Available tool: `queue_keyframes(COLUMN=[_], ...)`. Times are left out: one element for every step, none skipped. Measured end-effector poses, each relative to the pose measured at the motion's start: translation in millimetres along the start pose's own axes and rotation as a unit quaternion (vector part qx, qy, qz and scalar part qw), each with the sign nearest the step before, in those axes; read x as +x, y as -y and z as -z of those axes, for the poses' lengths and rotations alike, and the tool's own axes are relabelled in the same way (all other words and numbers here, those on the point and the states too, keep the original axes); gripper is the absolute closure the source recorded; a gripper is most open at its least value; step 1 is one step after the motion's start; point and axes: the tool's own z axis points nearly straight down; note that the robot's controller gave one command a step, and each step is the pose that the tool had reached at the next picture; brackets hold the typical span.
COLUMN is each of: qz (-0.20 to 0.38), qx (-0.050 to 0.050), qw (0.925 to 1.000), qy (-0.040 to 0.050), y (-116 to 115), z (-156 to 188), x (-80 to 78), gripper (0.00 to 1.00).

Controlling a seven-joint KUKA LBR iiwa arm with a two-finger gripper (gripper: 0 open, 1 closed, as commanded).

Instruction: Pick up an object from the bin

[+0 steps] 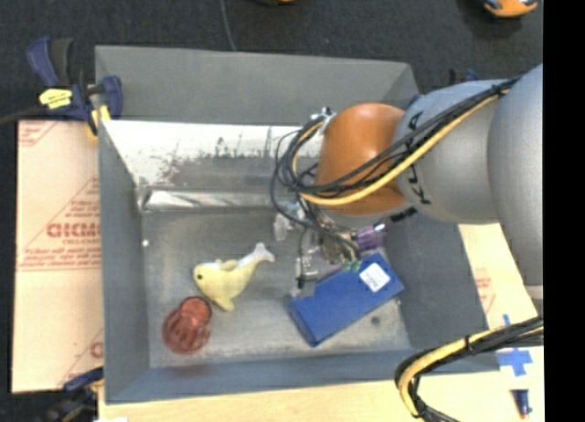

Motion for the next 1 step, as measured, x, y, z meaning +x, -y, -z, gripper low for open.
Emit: queue_keyframes(qz=[-0.044], qx=[-0.003], qw=[0.9990], qy=[-0.0006], y=[-66.7], z=[15.9], x=[-19.8], gripper=[0.00])
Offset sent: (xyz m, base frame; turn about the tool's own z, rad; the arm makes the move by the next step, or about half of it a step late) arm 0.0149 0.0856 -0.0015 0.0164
